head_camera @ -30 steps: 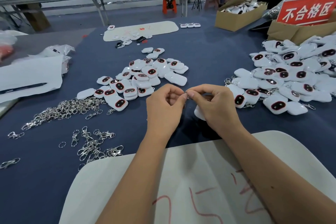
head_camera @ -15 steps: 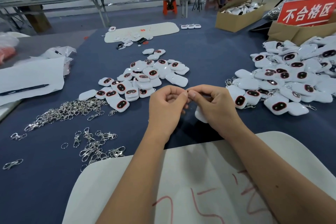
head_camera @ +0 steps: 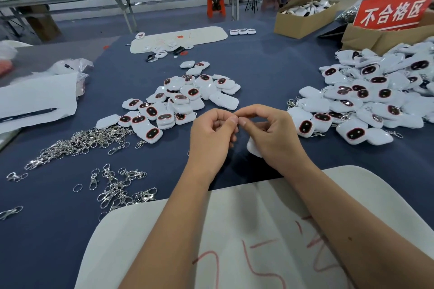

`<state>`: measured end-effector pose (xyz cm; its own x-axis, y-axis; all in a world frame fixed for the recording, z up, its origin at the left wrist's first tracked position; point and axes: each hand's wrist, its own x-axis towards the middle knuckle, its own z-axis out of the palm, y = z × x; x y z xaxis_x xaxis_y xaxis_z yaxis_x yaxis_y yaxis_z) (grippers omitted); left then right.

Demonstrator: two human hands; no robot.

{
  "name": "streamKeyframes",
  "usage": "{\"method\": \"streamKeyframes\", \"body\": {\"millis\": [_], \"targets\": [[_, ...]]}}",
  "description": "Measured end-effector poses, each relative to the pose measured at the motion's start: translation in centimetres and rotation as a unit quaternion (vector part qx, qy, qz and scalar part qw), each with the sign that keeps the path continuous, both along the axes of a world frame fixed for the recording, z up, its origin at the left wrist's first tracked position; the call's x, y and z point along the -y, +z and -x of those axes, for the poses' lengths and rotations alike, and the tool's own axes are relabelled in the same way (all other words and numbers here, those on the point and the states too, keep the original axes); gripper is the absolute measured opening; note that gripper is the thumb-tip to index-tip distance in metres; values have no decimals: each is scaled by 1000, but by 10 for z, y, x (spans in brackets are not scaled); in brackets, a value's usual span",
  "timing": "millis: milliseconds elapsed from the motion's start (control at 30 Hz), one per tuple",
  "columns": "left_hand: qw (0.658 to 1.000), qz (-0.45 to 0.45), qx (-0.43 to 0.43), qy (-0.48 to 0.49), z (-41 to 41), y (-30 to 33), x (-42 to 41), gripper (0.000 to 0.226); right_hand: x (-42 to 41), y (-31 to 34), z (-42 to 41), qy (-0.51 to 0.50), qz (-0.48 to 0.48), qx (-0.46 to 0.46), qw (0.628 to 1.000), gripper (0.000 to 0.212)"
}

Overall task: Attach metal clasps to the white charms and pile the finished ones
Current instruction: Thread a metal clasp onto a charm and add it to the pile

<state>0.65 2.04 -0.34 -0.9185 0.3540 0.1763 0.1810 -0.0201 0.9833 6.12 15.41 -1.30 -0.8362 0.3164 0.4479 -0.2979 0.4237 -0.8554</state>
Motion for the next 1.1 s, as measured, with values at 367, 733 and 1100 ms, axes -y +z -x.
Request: {"method": "streamKeyframes", "body": {"millis": [367, 733, 1100], "targets": [[999, -5, -29, -17, 3, -1, 3, 13, -5, 0, 1, -32, 68, -12, 997, 24], [998, -12, -61, -24, 2, -1, 4, 10, -7, -2, 3, 5, 105, 4, 994, 15], [998, -7, -47, -51, 7, 0, 8, 13, -10, -4, 4, 26, 117, 22, 992, 14]]}}
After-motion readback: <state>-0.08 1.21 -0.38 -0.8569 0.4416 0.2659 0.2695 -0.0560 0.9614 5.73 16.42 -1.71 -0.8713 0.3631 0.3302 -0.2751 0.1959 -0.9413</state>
